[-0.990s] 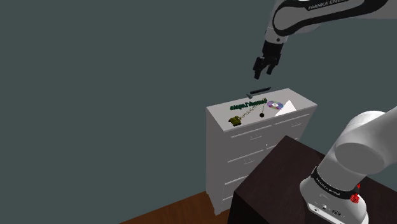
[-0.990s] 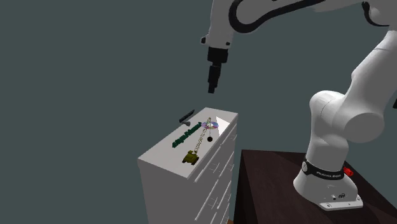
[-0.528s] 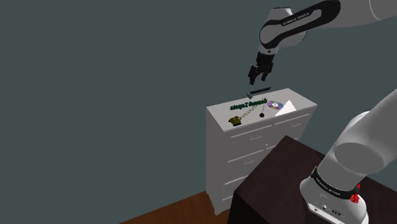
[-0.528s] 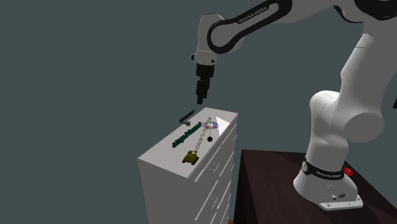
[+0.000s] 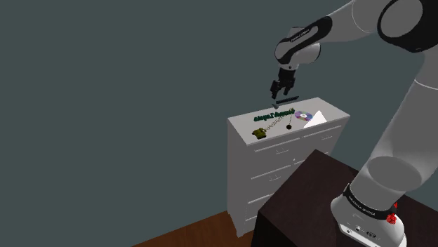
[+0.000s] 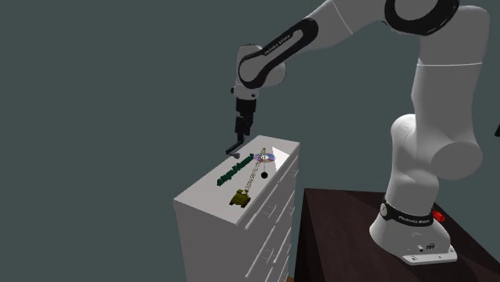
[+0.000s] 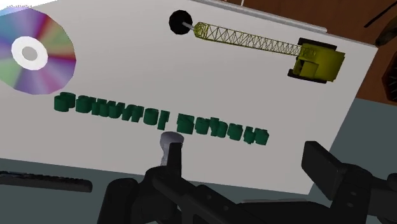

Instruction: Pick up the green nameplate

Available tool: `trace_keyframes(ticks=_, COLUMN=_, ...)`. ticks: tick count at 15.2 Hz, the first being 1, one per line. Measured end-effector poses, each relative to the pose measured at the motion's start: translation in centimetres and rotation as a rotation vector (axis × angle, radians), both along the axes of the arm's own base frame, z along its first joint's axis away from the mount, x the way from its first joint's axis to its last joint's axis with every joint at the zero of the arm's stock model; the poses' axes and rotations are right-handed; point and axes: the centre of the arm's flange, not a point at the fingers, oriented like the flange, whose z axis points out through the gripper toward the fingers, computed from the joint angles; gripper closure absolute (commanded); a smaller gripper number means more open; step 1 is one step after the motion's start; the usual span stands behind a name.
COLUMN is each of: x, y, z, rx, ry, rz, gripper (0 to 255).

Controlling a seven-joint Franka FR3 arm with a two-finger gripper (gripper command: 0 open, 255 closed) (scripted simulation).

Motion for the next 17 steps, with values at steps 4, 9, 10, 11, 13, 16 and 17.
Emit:
trace_keyframes(ticks=4, x=2.4, y=-3.0, z=-3.7, rx=0.013, ry=0.01, rz=-0.012, gripper=0)
trace_keyframes(ticks=9, x=4.4, y=-5.9, z=-8.0, rx=0.024, ry=0.018, rz=-0.023, gripper=0)
trace_keyframes(ticks=10, x=4.5, y=-5.9, z=-8.5, rx=0.025, ry=0.018, rz=-0.024, gripper=0)
trace_keyframes(ticks=11, x=4.5, y=-6.1, z=-9.0, rx=0.025, ry=0.018, rz=-0.024, gripper=0)
trace_keyframes(ticks=13, x=4.5, y=-6.0, z=-10.2, rx=0.025, ry=0.018, rz=-0.024, gripper=0)
trace_keyframes(ticks=16, x=4.4, y=-6.1, z=-11.3, rx=0.025, ry=0.018, rz=-0.024, gripper=255)
trace_keyframes(ticks=17, x=4.5, y=-6.1, z=-11.4, rx=0.025, ry=0.018, rz=-0.024, gripper=255)
